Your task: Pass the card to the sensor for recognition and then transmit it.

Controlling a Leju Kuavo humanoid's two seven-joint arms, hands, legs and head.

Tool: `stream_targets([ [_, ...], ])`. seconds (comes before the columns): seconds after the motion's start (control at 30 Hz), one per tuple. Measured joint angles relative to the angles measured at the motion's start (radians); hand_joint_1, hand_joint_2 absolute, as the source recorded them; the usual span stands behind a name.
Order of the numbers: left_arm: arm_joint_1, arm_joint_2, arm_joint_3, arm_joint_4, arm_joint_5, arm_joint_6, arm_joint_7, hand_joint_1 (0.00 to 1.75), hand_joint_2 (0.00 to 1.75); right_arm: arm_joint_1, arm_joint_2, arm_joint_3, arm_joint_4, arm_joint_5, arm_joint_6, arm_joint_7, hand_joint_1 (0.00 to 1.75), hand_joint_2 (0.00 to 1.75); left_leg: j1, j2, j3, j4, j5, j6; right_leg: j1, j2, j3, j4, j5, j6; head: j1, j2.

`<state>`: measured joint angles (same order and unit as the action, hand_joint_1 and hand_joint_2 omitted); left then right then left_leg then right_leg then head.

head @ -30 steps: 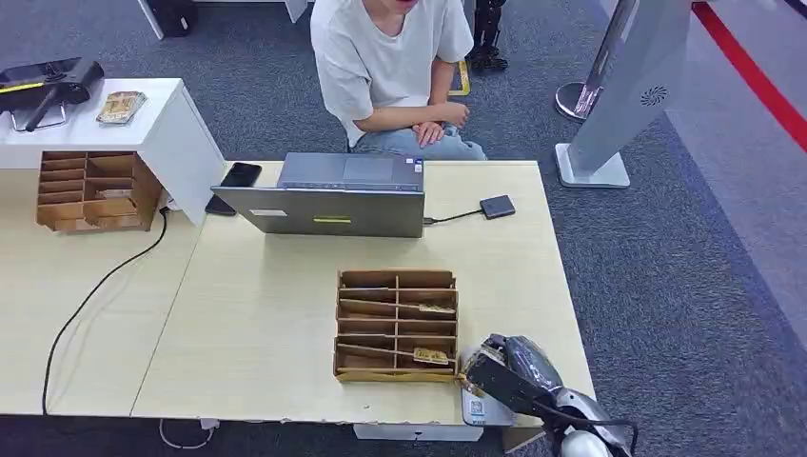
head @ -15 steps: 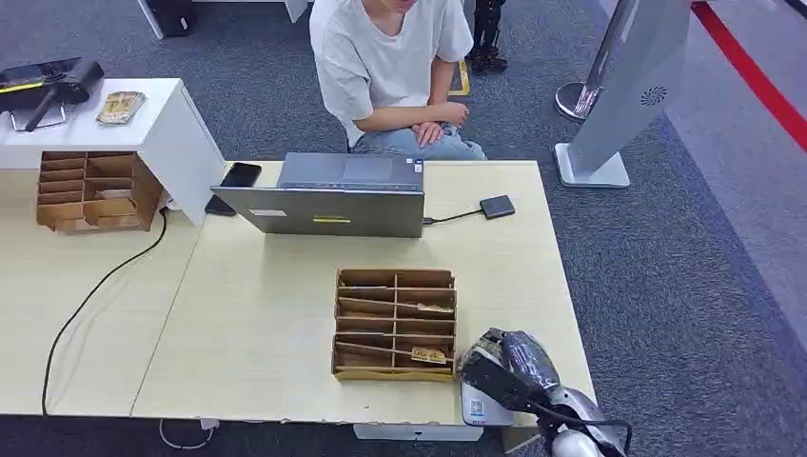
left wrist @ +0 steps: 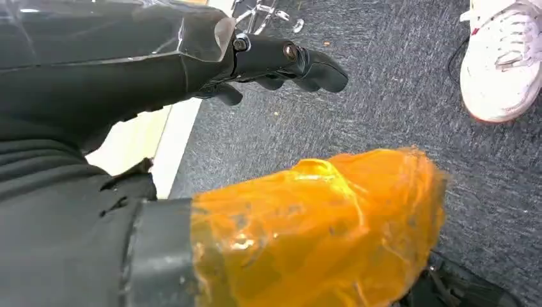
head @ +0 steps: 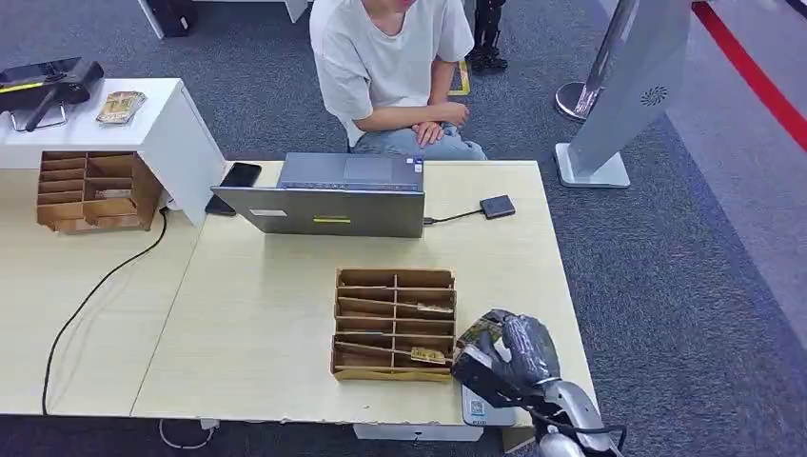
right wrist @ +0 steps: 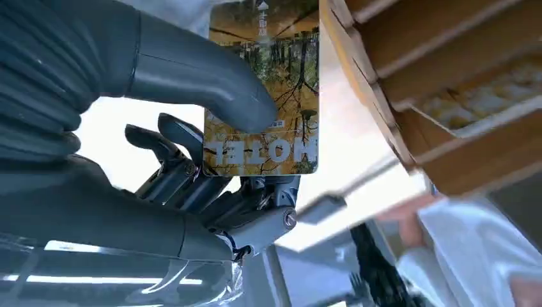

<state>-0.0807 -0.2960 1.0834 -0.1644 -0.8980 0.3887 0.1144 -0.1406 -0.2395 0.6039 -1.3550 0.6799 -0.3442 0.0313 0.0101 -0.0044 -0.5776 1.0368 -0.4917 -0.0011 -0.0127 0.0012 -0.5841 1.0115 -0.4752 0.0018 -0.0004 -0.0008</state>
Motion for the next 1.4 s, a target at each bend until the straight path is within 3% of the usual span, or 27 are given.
stream_targets([
  [0.43,-0.005,-0.004,0.011,0.000,-0.004,0.002,0.000,0.00,0.00,0.049,0.065,-0.066,-0.104,0.261,-0.232,-0.044,1.75,1.75,0.000,0.000,0.000,0.000,0.000,0.000,0.000,0.000,0.000,0.000,0.000,0.000,0.000,0.000],
  [0.67,-0.007,-0.005,0.015,0.000,-0.006,0.002,0.000,0.00,0.00,0.060,0.082,-0.084,-0.131,0.275,-0.243,-0.047,1.75,1.75,0.000,0.000,0.000,0.000,0.000,0.000,0.000,0.000,0.000,0.000,0.000,0.000,0.000,0.000],
  [0.97,-0.008,-0.005,0.015,0.000,-0.024,0.001,0.001,0.00,0.00,0.064,0.108,-0.106,-0.181,0.379,-0.319,-0.065,1.75,1.75,0.000,0.000,0.000,0.000,0.000,0.000,0.000,0.000,0.000,0.000,0.000,0.000,0.000,0.000],
  [1.4,-0.008,-0.002,0.015,0.000,-0.054,-0.011,0.002,0.00,0.00,-0.055,0.140,-0.105,-0.182,0.396,-0.315,-0.080,1.75,1.75,0.000,0.000,0.000,0.000,0.001,-0.001,0.000,0.000,0.000,0.000,0.000,0.000,0.000,0.000],
])
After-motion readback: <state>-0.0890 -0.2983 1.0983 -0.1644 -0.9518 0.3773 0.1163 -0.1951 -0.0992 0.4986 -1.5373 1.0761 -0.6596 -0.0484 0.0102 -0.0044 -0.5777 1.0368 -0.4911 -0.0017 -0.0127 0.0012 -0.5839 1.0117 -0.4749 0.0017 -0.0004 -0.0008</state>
